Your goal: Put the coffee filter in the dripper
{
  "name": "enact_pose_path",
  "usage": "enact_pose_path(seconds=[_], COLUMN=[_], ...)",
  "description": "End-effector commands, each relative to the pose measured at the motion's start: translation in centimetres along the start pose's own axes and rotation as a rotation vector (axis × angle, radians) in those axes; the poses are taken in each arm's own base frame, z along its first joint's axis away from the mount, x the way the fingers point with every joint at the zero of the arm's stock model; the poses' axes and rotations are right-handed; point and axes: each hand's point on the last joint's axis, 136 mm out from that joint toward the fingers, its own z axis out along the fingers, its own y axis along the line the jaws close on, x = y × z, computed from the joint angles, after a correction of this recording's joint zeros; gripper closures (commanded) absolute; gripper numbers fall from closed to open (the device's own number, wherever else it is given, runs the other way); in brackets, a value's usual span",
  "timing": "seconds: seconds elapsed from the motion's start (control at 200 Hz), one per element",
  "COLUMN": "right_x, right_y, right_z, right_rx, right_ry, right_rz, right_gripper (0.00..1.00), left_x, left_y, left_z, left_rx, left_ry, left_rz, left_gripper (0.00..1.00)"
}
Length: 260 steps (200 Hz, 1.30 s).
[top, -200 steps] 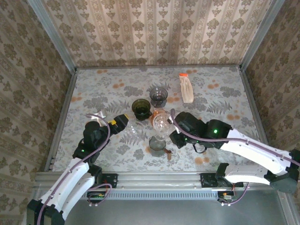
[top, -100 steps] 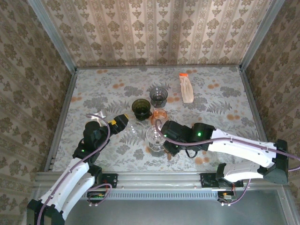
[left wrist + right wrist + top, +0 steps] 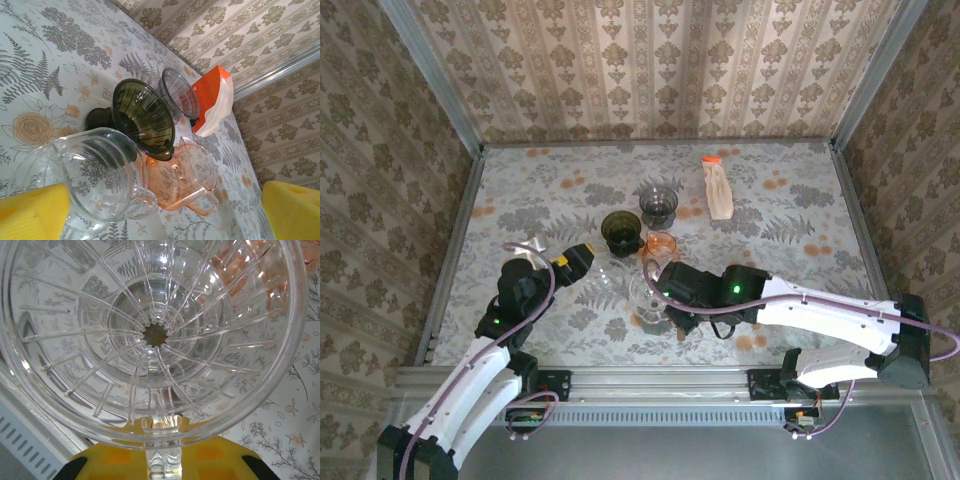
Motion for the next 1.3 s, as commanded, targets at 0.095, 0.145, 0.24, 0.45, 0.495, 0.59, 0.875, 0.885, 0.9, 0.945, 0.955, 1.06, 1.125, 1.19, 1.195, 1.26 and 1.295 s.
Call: enact_pose_path(seconds=[0.095, 0.145, 0.24, 0.45, 0.495, 0.59, 0.875, 0.885, 0.9, 0.945, 0.955, 1.06, 1.125, 1.19, 1.195, 1.26, 1.295], right_x=[0.7, 0.9, 1.0, 0.8, 0.7, 0.4, -2.2, -2.4, -2.6, -3.3, -3.5, -5.7, -7.4, -9.2, -9.4, -10.8, -11.6], right_y=[-0.6, -0.6, -0.4, -0.1, -0.1, -0.4, -4.3, -4.5, -4.9, -6.0, -6.3, -9.6, -12.1, -14.5, -14.8, -17.9, -19.4], right_z=[0.8, 1.0, 1.1, 0.6, 0.4, -0.4, -5.3, -5.5, -5.7, -6.4, -6.5, -7.0, -6.9, -6.6, -6.6, -5.7, -5.0], right_rx=[0.042, 0.046, 0.036, 0.021, 0.019, 0.02, 0.135, 0.141, 0.148, 0.165, 0.168, 0.188, 0.209, 0.242, 0.247, 0.293, 0.302], right_ry=[0.009, 0.013, 0.013, -0.011, -0.016, -0.047, -0.274, -0.283, -0.294, -0.329, -0.336, -0.399, -0.43, -0.459, -0.461, -0.455, -0.45], right_rz=[0.013, 0.015, 0.016, 0.028, 0.031, 0.045, 0.127, 0.133, 0.142, 0.175, 0.182, 0.291, 0.362, 0.412, 0.417, 0.479, 0.515], right_gripper=[0.89, 0.88, 0.79, 0.53, 0.45, 0.32, 0.22, 0.22, 0.22, 0.22, 0.22, 0.25, 0.3, 0.37, 0.38, 0.45, 0.48], left_x=[-0.5, -0.4, -0.4, -0.6, -0.6, -0.7, -1.5, -1.5, -1.5, -1.6, -1.6, -1.4, -1.0, -0.8, -0.8, -0.8, -0.7], left_y=[-1.1, -1.1, -1.1, -1.3, -1.4, -1.5, -2.6, -2.7, -2.7, -2.8, -2.8, -2.6, -2.3, -2.2, -2.3, -2.4, -2.4], left_z=[-0.1, -0.1, -0.1, -0.2, -0.2, -0.2, -0.3, -0.3, -0.3, -0.3, -0.3, 0.0, 0.2, 0.4, 0.4, 0.4, 0.4], left_rx=[0.04, 0.039, 0.039, 0.043, 0.045, 0.045, 0.084, 0.086, 0.087, 0.088, 0.087, 0.076, 0.074, 0.074, 0.076, 0.084, 0.086], left_ry=[-0.012, -0.011, -0.01, -0.014, -0.013, -0.016, -0.038, -0.038, -0.038, -0.037, -0.036, -0.021, -0.009, -0.001, -0.001, 0.002, 0.004], left_rz=[0.012, 0.013, 0.012, 0.015, 0.017, 0.018, 0.033, 0.035, 0.038, 0.043, 0.044, 0.039, 0.029, 0.019, 0.019, 0.017, 0.019], left_gripper=[0.0, 0.0, 0.0, 0.0, 0.0, 0.0, 0.0, 0.0, 0.0, 0.0, 0.0, 0.0, 0.0, 0.0, 0.0, 0.01, 0.02])
